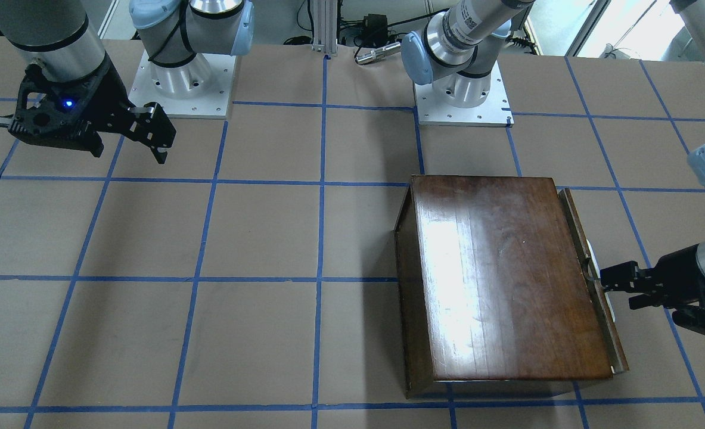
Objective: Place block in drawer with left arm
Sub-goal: 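Pull the drawer handle with the left gripper to slide the drawer open, then release the handle and move the left gripper toward the yellow cube, then lower the left gripper and grasp the small yellow cube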
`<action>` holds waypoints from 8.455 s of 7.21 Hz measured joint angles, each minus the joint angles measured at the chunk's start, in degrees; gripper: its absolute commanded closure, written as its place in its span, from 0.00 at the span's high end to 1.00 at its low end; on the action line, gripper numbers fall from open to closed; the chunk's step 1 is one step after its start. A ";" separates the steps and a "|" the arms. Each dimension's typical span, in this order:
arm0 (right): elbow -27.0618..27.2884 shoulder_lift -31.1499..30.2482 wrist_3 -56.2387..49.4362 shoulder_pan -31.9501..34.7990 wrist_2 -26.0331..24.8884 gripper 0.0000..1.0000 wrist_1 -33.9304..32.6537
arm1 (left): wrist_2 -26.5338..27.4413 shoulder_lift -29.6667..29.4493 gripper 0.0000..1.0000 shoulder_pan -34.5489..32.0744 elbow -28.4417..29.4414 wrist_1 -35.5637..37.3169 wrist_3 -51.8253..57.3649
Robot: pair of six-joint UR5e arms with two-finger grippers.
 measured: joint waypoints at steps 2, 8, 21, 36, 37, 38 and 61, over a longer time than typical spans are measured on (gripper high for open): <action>0.00 0.00 0.00 0.01 0.00 1.00 0.00 | -0.13 0.01 1.00 0.11 0.03 -0.23 0.96; 0.00 0.00 0.00 0.04 0.00 1.00 0.00 | 0.11 -0.31 1.00 0.56 1.01 -0.01 2.99; 0.03 0.00 0.00 0.04 0.00 1.00 0.00 | 2.44 -2.06 1.00 1.87 4.06 0.18 7.84; 0.00 0.00 0.00 0.04 0.00 1.00 0.00 | 5.86 -4.01 1.00 2.93 8.69 -0.19 11.08; 0.00 0.00 0.00 0.04 0.00 1.00 0.00 | 6.09 -4.23 1.00 2.93 9.20 -0.23 11.38; 0.00 0.00 0.00 0.04 0.00 1.00 0.00 | 6.19 -4.37 1.00 2.93 9.41 -0.25 11.66; 0.00 0.00 0.00 0.04 0.00 1.00 0.00 | 8.55 -16.40 1.00 17.68 24.09 12.36 15.85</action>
